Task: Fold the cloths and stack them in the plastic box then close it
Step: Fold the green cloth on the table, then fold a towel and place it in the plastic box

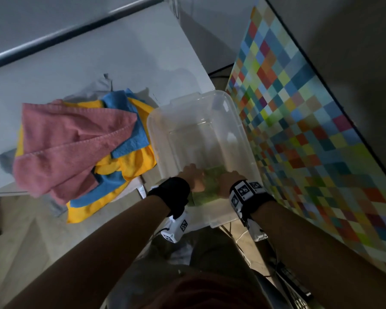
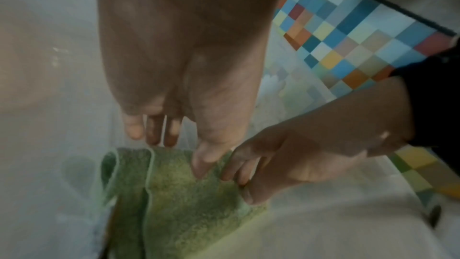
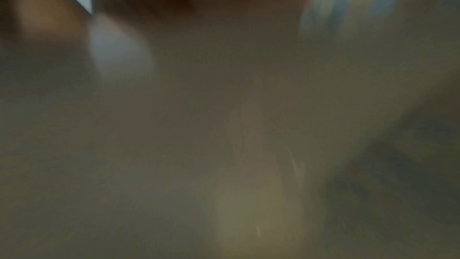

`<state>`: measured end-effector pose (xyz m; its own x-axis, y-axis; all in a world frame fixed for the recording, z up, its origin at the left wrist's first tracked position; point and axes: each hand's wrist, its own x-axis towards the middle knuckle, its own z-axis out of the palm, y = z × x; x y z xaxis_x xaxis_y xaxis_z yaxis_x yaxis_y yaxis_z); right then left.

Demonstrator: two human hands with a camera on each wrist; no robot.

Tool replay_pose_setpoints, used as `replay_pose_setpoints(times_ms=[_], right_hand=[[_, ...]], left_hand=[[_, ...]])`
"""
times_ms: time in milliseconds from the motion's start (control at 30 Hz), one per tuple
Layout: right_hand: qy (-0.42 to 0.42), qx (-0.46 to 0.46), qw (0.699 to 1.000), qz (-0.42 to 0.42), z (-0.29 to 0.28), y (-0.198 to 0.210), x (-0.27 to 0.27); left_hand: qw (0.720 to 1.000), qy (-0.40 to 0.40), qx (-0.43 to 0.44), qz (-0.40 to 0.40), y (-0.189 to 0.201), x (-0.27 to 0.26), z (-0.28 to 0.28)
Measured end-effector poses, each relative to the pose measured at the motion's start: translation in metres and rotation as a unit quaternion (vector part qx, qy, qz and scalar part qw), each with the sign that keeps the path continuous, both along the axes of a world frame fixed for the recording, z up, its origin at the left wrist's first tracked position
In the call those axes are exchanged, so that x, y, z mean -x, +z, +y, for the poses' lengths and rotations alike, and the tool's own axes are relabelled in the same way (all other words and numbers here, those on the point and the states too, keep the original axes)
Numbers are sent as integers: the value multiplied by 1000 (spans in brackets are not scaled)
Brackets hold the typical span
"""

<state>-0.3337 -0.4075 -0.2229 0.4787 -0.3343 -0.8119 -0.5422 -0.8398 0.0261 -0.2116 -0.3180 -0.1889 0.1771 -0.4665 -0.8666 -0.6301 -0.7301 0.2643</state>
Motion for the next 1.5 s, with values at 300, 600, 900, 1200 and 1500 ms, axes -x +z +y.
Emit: replay_pose_setpoints(times_ms=[300, 600, 900, 1200, 1500], right_hand=[[-28, -55, 997, -39, 28, 65, -41], [-86, -24, 980, -177, 96, 129, -69], [-196, -42, 917, -344, 198, 150, -107], [-116, -160, 920, -338, 235, 130, -167], [43, -102, 927, -357, 225, 115, -236]], left_hand=[[988, -5, 148, -36, 53, -9, 25], [955, 54, 289, -43, 107, -54, 105], [908, 149, 355, -166, 99, -123, 242], [863, 232, 220, -391, 62, -180, 317], [837, 225, 345, -361, 79, -188, 329]])
